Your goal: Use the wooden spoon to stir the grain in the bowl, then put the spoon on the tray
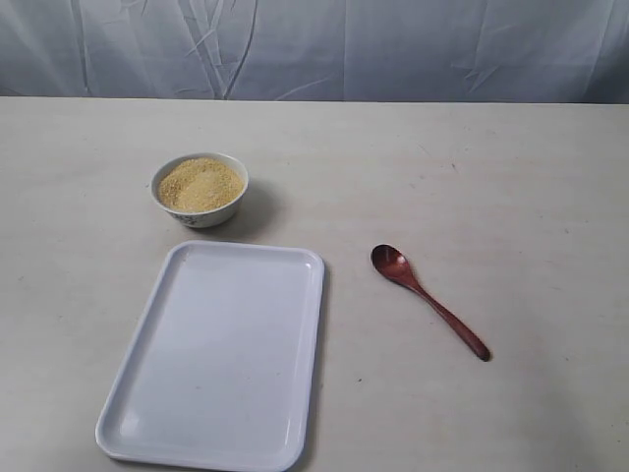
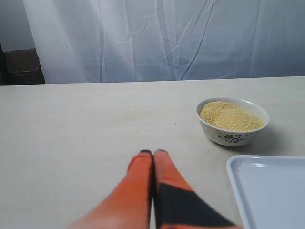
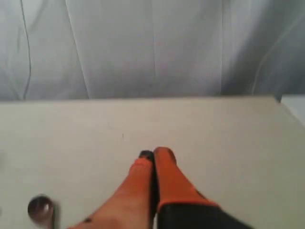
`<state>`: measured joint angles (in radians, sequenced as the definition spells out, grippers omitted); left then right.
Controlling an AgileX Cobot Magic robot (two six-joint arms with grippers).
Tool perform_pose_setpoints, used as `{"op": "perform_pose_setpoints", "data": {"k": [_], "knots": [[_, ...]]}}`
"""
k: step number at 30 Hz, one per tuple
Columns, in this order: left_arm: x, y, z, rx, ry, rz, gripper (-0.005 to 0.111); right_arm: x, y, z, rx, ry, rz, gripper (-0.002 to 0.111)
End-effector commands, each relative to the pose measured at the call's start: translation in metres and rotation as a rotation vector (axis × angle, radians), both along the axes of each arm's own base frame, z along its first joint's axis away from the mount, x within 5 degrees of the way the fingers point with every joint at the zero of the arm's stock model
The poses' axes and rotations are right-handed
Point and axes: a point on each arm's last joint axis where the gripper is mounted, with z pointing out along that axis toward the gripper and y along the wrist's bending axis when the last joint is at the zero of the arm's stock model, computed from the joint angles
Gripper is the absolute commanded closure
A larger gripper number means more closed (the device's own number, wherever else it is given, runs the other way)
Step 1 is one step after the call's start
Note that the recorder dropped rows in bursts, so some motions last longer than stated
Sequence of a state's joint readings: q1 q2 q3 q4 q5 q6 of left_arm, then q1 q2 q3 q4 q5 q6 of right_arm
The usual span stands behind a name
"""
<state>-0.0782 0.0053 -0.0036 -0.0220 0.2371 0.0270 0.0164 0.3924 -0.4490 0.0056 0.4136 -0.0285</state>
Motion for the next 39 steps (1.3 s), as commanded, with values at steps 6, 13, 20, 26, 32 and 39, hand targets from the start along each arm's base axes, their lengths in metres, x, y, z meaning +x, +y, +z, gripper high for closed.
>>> {"op": "perform_pose_setpoints", "data": {"k": [6, 13, 20, 26, 32, 39], "knots": [[0.000, 0.000, 0.000, -0.001, -0.008, -0.003, 0.107, 0.089, 0.024, -0.027, 0.066, 0.694, 0.206, 0.109], [0.000, 0.000, 0.000, -0.001, -0.008, -0.003, 0.107, 0.124, 0.061, -0.065, -0.059, 0.928, 0.367, 0.109], [0.000, 0.000, 0.000, -0.001, -0.008, -0.003, 0.107, 0.140, 0.107, -0.100, -0.312, 0.908, 0.542, 0.109], [0.000, 0.000, 0.000, -0.001, -0.008, -0.003, 0.107, 0.151, 0.127, -0.124, -0.342, 0.894, 0.582, 0.102], [0.000, 0.000, 0.000, -0.001, -0.007, -0.003, 0.107, 0.168, 0.136, -0.137, -0.350, 0.937, 0.582, 0.074], [0.000, 0.000, 0.000, -0.001, -0.007, -0.003, 0.107, 0.175, 0.138, -0.160, -0.384, 1.002, 0.586, 0.074]]}}
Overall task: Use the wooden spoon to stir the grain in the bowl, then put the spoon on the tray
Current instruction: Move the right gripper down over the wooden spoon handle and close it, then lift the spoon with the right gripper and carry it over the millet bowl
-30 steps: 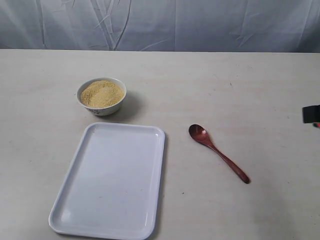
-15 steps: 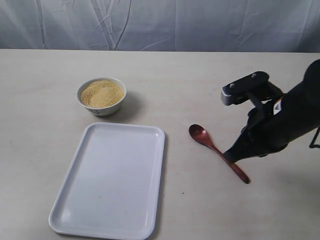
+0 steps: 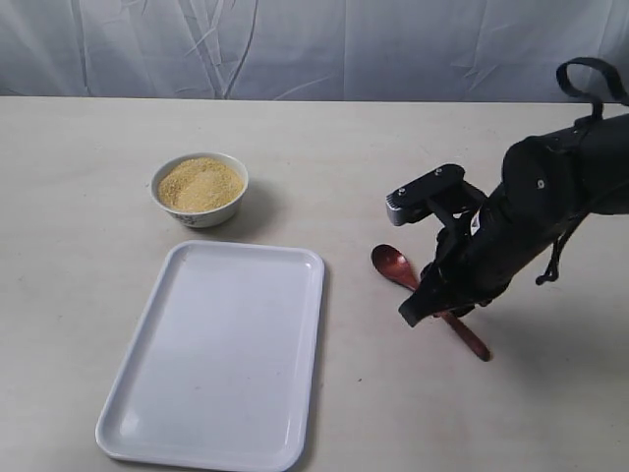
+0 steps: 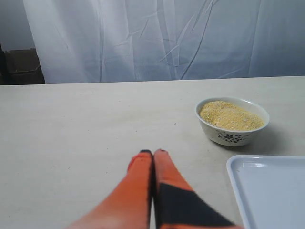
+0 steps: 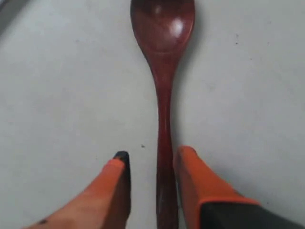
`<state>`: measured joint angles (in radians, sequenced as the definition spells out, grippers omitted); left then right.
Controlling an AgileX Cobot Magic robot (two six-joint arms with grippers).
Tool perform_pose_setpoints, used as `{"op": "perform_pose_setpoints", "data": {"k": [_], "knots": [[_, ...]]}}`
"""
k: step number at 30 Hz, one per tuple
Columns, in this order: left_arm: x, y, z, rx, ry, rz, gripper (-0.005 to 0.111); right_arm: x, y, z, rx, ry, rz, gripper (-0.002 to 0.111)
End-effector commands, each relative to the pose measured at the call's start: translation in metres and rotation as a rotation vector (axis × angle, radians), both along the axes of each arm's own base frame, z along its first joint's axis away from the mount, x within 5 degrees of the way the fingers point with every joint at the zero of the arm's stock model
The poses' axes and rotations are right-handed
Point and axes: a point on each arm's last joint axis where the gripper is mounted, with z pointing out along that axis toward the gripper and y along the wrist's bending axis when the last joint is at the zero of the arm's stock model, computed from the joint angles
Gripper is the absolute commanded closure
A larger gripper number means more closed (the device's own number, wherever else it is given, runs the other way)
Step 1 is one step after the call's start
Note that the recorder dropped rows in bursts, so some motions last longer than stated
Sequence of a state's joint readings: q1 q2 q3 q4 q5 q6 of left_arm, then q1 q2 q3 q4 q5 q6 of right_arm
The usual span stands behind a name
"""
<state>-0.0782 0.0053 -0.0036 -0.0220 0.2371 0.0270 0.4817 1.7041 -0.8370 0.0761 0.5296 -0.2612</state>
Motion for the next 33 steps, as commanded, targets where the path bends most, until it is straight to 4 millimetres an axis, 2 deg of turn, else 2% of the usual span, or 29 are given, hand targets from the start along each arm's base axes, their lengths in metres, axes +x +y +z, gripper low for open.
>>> {"op": "perform_pose_setpoints", "data": {"k": [1, 9, 16, 18, 20, 21, 24, 27, 33], "knots": [[0.000, 0.000, 0.000, -0.001, -0.007, -0.003, 0.107, 0.004, 0.001, -0.010, -0.023, 0.005, 0.023, 0.074], [0.000, 0.000, 0.000, -0.001, -0.007, -0.003, 0.107, 0.005, 0.002, -0.022, -0.039, 0.035, 0.021, 0.074], [0.000, 0.000, 0.000, -0.001, -0.007, -0.003, 0.107, 0.004, 0.001, -0.031, -0.058, 0.069, 0.022, 0.082], [0.000, 0.000, 0.000, -0.001, -0.007, -0.003, 0.107, 0.004, 0.001, -0.029, -0.059, 0.066, 0.025, 0.090], [0.000, 0.000, 0.000, -0.001, -0.007, -0.003, 0.107, 0.004, 0.000, -0.026, -0.064, 0.052, 0.036, 0.106], [0.000, 0.000, 0.000, -0.001, -0.007, -0.003, 0.107, 0.004, 0.000, -0.024, -0.060, 0.049, 0.028, 0.108], [0.000, 0.000, 0.000, -0.001, -0.007, -0.003, 0.107, 0.007, 0.000, -0.012, -0.052, 0.047, 0.000, 0.108], [0.000, 0.000, 0.000, -0.001, -0.007, -0.003, 0.107, 0.009, 0.002, 0.009, -0.060, 0.064, 0.004, 0.108], [0.000, 0.000, 0.000, -0.001, -0.007, -0.003, 0.107, 0.025, 0.012, 0.079, -0.009, 0.005, 0.011, 0.109]]}}
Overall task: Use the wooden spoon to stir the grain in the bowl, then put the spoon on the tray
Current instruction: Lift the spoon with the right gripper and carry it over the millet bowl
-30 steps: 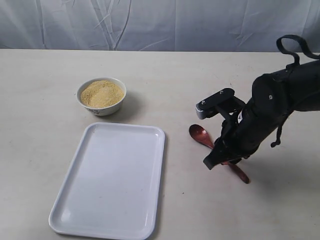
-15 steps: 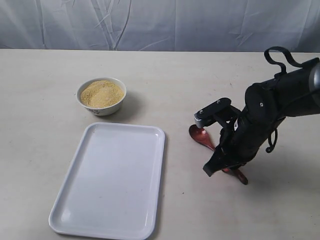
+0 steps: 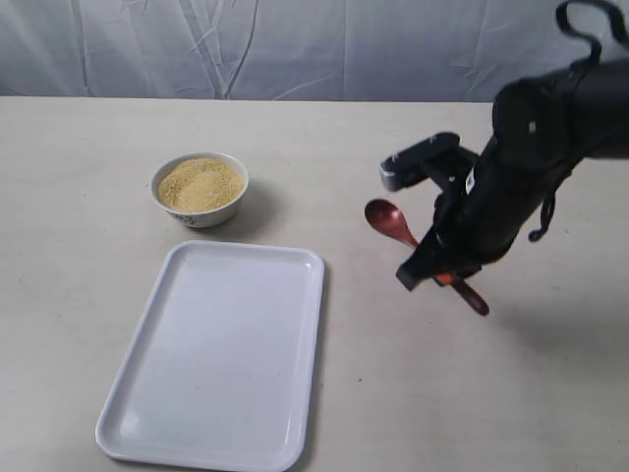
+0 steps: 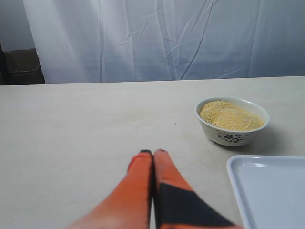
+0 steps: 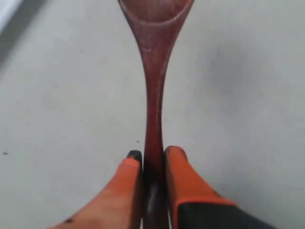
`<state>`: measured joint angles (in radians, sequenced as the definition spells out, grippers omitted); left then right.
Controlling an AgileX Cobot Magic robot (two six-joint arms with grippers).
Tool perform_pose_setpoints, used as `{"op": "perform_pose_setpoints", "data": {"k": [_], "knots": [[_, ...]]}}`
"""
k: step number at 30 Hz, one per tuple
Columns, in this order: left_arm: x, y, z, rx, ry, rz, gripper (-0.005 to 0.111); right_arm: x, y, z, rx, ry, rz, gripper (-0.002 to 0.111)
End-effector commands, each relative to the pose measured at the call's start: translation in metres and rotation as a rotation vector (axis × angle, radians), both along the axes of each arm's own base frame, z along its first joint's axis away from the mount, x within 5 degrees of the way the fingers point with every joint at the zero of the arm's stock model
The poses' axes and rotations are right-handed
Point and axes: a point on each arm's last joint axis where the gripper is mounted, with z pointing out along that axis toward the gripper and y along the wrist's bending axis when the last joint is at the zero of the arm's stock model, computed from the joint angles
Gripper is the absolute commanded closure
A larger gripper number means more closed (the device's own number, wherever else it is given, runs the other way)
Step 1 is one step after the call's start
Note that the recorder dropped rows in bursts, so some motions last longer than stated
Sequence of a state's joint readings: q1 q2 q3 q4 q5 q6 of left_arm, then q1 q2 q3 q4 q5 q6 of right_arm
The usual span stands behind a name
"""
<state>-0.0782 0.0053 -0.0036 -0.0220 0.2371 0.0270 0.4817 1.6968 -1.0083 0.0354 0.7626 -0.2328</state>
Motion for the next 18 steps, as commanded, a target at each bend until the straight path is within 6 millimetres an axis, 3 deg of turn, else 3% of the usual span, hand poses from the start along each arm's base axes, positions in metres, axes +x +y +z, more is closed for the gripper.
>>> {"op": "perform_pose_setpoints", "data": {"k": [1, 5, 8, 14, 18], "knots": [[0.000, 0.000, 0.000, -0.001, -0.007, -0.003, 0.107, 0.011, 0.009, 0.057, 0.058, -0.032, 0.023, 0.109], [0.000, 0.000, 0.000, -0.001, -0.007, -0.003, 0.107, 0.026, 0.028, 0.086, 0.154, -0.040, 0.093, 0.109], [0.000, 0.000, 0.000, -0.001, -0.007, -0.003, 0.107, 0.038, 0.049, 0.092, 0.167, -0.053, 0.178, 0.109], [0.000, 0.000, 0.000, -0.001, -0.007, -0.003, 0.107, 0.066, 0.107, 0.078, 0.146, -0.031, 0.337, 0.109], [0.000, 0.000, 0.000, -0.001, -0.007, -0.003, 0.107, 0.086, 0.141, 0.057, 0.090, -0.005, 0.401, 0.109]]}}
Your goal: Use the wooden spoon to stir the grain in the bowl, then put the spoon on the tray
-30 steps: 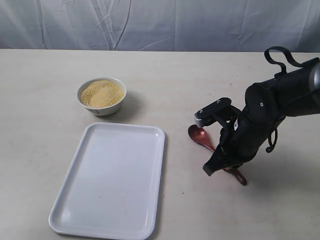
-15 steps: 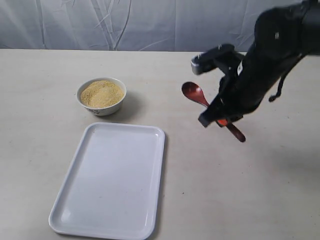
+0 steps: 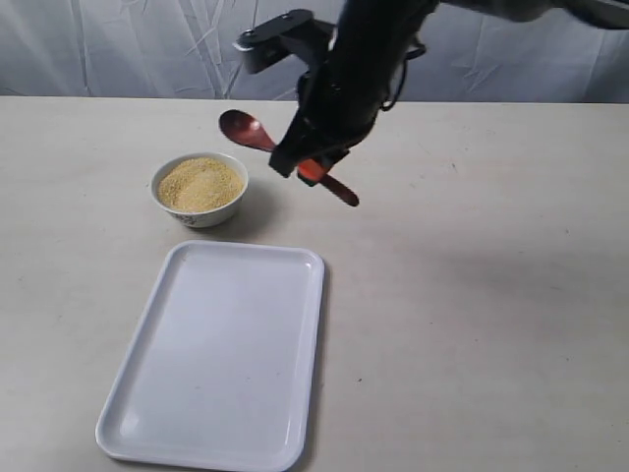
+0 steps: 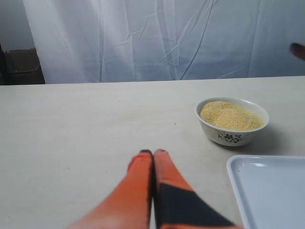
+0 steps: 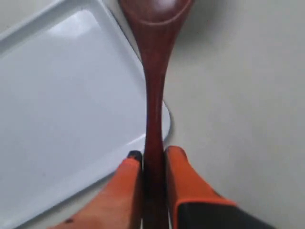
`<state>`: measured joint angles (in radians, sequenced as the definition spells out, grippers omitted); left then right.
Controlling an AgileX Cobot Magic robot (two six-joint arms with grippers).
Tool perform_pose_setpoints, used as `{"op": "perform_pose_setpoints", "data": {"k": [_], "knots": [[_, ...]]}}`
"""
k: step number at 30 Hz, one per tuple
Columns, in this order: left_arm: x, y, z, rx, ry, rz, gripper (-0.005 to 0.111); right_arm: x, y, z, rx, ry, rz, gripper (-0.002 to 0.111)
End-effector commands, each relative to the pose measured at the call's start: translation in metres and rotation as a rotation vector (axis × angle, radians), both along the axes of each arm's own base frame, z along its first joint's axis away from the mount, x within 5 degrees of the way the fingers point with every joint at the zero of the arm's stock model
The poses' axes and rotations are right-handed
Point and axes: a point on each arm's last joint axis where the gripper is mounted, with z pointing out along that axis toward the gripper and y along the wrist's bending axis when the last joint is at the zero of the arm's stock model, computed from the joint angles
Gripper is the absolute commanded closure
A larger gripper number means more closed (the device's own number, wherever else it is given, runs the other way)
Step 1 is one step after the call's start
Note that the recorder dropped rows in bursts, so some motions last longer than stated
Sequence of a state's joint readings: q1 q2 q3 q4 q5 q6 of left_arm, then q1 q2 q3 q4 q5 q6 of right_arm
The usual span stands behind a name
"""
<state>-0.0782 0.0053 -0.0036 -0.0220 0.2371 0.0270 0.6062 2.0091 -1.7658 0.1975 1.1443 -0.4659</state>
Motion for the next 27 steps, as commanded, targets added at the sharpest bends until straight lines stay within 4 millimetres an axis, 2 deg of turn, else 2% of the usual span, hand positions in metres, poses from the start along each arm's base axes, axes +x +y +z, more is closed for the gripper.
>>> {"op": "perform_pose_setpoints", "data": {"k": [1, 4, 8, 12, 21, 27], "knots": [[0.000, 0.000, 0.000, -0.001, -0.007, -0.003, 0.107, 0.022, 0.038, -0.022, -0.050, -0.012, 0.080, 0.109], [0.000, 0.000, 0.000, -0.001, -0.007, -0.003, 0.107, 0.036, 0.061, -0.039, -0.041, -0.040, 0.101, 0.109], [0.000, 0.000, 0.000, -0.001, -0.007, -0.003, 0.107, 0.051, 0.077, -0.056, -0.024, -0.069, 0.106, 0.109], [0.000, 0.000, 0.000, -0.001, -0.007, -0.003, 0.107, 0.055, 0.080, -0.071, -0.059, -0.082, 0.154, 0.109], [0.000, 0.000, 0.000, -0.001, -0.007, -0.003, 0.107, 0.058, 0.081, -0.076, -0.092, -0.133, 0.162, 0.108], [0.000, 0.000, 0.000, -0.001, -0.007, -0.003, 0.107, 0.058, 0.085, -0.086, -0.097, -0.133, 0.169, 0.083]]}}
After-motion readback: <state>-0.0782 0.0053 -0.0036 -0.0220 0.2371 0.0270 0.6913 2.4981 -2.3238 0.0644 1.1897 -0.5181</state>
